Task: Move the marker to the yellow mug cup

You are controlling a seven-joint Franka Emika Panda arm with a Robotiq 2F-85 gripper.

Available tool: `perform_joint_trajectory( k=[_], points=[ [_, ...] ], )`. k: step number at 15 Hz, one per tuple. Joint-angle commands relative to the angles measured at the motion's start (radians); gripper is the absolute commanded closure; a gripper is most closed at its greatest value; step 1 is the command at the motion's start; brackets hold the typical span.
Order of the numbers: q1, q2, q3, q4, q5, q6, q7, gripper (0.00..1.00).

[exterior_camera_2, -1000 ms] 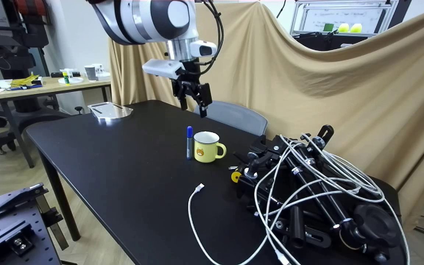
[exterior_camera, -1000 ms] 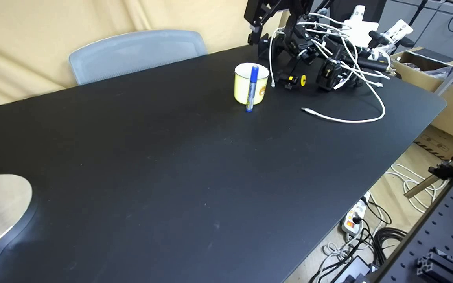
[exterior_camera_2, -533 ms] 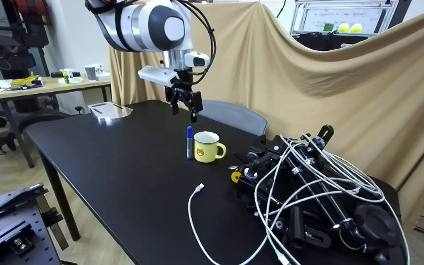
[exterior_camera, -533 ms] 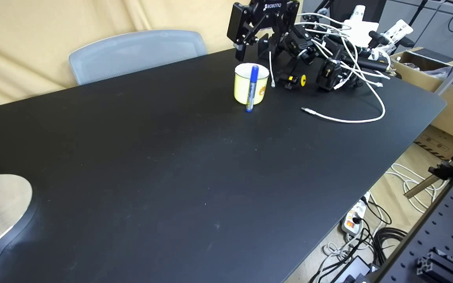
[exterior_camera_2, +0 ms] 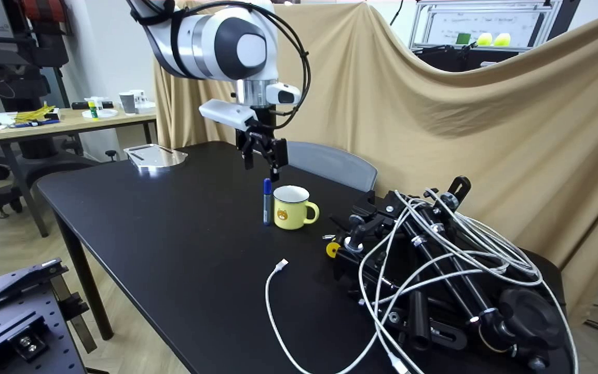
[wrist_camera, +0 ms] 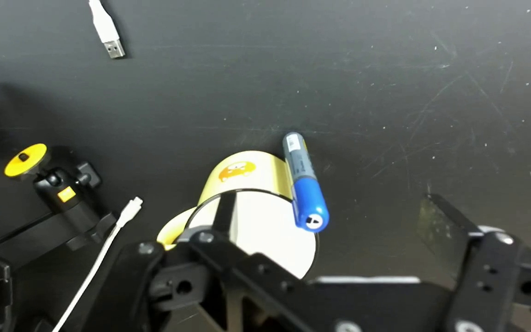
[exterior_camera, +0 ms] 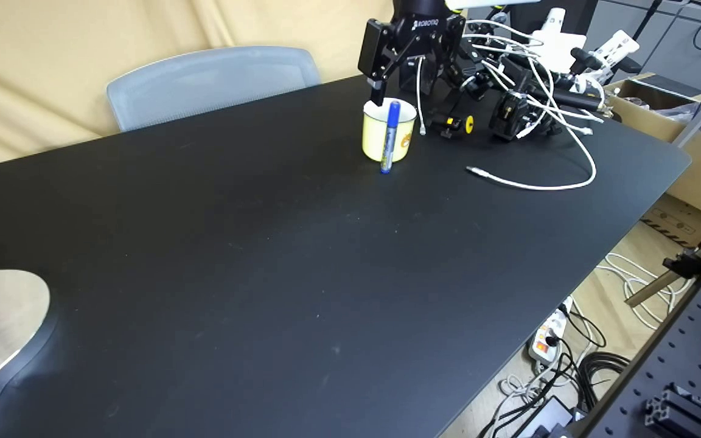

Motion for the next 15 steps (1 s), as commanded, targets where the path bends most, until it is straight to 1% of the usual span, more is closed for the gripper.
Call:
perform_joint_trajectory(
  k=[1, 2, 3, 5, 6, 10, 12, 15],
  points=[
    [0.007, 0.018, -0.014, 0.034, 0.02, -0.037, -0.02, 0.26],
    [0.008, 0.02, -0.016, 0.035, 0.018, -0.038, -0.021, 0.32],
    [0.008, 0.022, -0.018, 0.036, 0.016, -0.039, -0.021, 0.4],
    [0.007, 0.027, -0.021, 0.041, 0.016, -0.042, -0.023, 0.53],
    [0.006, 0.031, -0.023, 0.045, 0.016, -0.047, -0.024, 0.61],
    [0.003, 0.039, -0.026, 0.059, 0.02, -0.06, -0.038, 0.88],
    [0.001, 0.044, -0.027, 0.066, 0.02, -0.067, -0.048, 0.99],
    [0.003, 0.039, -0.023, 0.068, 0.019, -0.073, -0.069, 1.0]
  ],
)
